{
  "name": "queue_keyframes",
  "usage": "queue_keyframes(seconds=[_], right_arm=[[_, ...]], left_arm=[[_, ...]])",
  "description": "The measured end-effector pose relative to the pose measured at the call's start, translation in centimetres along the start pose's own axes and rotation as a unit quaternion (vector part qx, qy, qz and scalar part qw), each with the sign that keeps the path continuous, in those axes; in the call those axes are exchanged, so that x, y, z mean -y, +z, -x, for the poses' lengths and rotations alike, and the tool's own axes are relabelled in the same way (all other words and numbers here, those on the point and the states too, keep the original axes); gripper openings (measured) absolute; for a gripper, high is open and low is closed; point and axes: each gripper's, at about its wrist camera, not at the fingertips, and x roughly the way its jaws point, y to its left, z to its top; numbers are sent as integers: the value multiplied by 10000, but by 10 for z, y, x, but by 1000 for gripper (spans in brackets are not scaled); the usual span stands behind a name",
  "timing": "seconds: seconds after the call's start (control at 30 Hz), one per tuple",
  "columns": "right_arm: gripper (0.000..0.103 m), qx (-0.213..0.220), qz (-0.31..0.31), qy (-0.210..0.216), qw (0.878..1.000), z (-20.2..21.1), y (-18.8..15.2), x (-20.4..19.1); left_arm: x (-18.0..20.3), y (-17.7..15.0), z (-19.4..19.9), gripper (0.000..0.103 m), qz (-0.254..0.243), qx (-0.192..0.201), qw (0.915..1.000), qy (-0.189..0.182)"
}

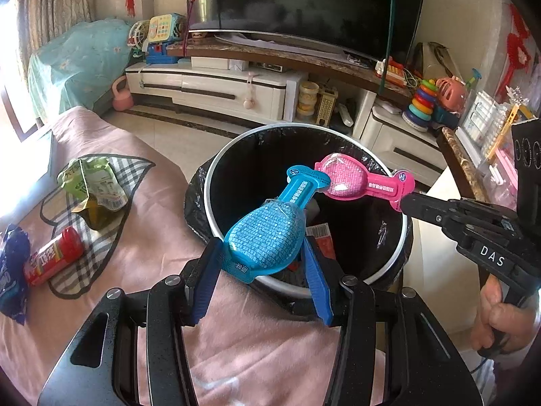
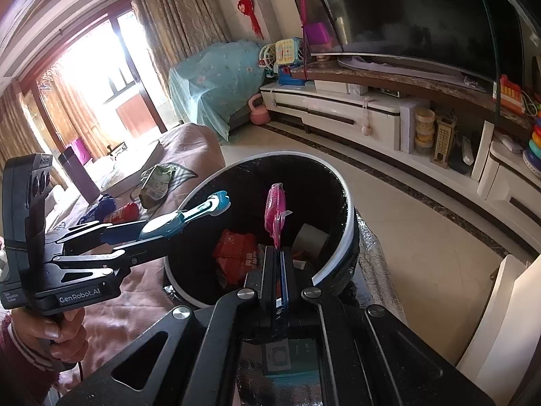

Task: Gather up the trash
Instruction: 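Open both grippers to drop the brushes into the bin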

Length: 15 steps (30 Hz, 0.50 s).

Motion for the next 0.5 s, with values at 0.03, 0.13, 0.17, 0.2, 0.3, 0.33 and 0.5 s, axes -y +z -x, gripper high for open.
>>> queue_keyframes(seconds=[0.03,0.13,0.17,0.2,0.3,0.33,0.5], right_arm=[[2,-11,3,0,10000,-1,0,0],[2,-23,27,-19,10000,-3,2,0],[2,-26,30,-21,10000,-4,2,0],[2,-33,32,-27,10000,-5,2,1],[2,-62,-34,-10,10000,-9,5,4],[5,-72,-71,5,9999,-10,5,5],[32,-77,-387,116,9992,-11,6,13]], left_arm=[[0,0,-1,48,-2,-3,10000,-2],[1,1,-1,48,-3,-11,10000,6],[1,1,-3,48,-5,-25,10000,10],[1,1,-3,48,-6,-37,10000,11],[0,3,-7,49,42,-93,9999,-14],[-1,3,-7,49,95,-117,9999,-29],[-6,1,-3,65,228,-88,9997,-56]])
